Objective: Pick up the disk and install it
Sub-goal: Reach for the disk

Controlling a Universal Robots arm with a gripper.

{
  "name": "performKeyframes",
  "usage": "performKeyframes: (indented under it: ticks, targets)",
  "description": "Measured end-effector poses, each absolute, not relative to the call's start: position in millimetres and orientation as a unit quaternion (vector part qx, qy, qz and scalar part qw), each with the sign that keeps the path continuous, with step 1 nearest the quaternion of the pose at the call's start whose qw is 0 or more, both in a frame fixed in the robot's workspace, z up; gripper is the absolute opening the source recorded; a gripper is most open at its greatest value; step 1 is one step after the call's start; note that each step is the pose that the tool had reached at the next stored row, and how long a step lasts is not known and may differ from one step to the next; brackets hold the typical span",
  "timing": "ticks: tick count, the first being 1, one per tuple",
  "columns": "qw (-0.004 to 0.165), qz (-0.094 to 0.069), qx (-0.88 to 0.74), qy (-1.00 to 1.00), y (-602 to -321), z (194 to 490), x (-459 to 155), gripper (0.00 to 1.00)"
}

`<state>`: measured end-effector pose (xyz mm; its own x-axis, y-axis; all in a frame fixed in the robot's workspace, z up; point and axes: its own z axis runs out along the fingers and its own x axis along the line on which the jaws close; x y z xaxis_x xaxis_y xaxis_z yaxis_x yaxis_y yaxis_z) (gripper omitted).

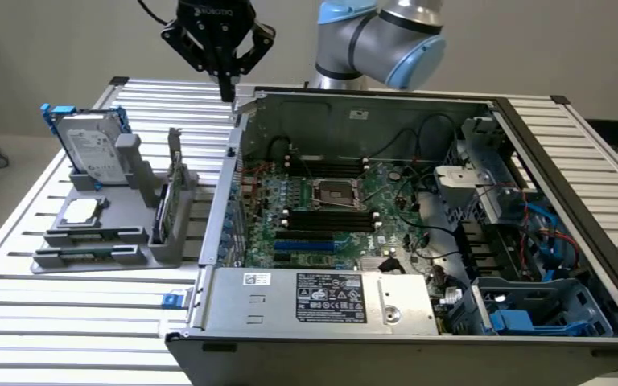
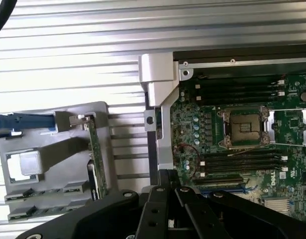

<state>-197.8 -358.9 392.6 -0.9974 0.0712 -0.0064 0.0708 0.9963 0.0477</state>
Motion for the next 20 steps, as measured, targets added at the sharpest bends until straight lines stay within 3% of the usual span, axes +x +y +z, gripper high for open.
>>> performKeyframes:
  ticks: [20]
  targets:
    - [-0.001, 0.024, 0.036, 0.999, -346.2, 391.2, -289.0, 0.11]
